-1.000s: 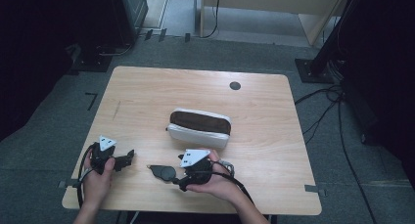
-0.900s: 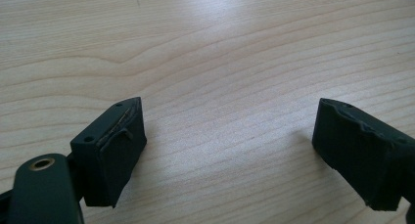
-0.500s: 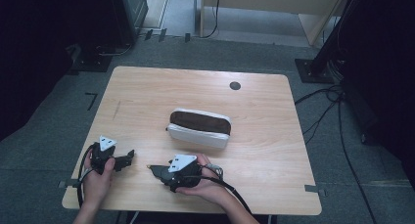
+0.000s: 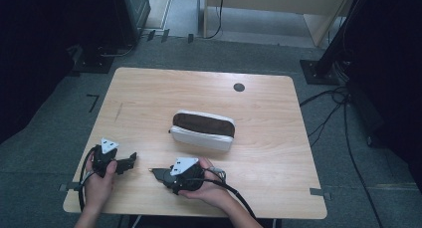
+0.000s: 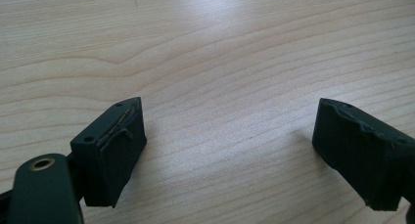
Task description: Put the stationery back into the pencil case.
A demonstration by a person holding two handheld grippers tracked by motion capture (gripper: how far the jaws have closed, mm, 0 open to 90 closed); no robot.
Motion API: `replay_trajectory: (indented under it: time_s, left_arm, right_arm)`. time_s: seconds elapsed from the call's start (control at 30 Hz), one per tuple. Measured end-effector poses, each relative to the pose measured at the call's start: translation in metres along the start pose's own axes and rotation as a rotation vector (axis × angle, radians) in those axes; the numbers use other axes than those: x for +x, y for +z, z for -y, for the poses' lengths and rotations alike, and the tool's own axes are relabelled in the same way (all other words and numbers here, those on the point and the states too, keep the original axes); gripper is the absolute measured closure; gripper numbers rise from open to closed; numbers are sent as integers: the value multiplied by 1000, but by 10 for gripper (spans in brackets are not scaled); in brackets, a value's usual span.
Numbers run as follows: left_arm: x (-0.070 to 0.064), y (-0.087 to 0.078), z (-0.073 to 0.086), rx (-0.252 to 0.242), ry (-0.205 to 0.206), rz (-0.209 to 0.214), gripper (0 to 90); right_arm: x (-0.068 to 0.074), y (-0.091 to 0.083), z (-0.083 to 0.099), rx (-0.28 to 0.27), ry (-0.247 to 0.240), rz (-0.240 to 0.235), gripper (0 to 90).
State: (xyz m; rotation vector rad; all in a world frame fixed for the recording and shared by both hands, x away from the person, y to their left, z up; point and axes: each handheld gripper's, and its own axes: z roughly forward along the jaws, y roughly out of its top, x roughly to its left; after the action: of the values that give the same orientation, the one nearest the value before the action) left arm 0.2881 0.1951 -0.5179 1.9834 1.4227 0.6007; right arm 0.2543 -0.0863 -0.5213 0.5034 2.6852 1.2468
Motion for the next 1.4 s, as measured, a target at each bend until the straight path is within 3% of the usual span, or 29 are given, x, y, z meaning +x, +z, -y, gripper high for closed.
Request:
replay_trajectory:
  time_s: [0.23, 0.43, 1.13, 1.4]
  left_arm:
    - [0, 0, 0, 0, 0, 0, 125]
    - [0, 0, 0, 0, 0, 0, 125]
    - [0, 0, 0, 0, 0, 0, 125]
    - [0, 0, 0, 0, 0, 0, 125]
  right_arm:
    - [-2, -6, 1, 16, -39, -2, 419]
    - [-8, -18, 3, -11, -25, 11, 420]
    - [-45, -96, 5, -74, 15, 108, 420]
    - [-55, -116, 3, -86, 21, 131, 420]
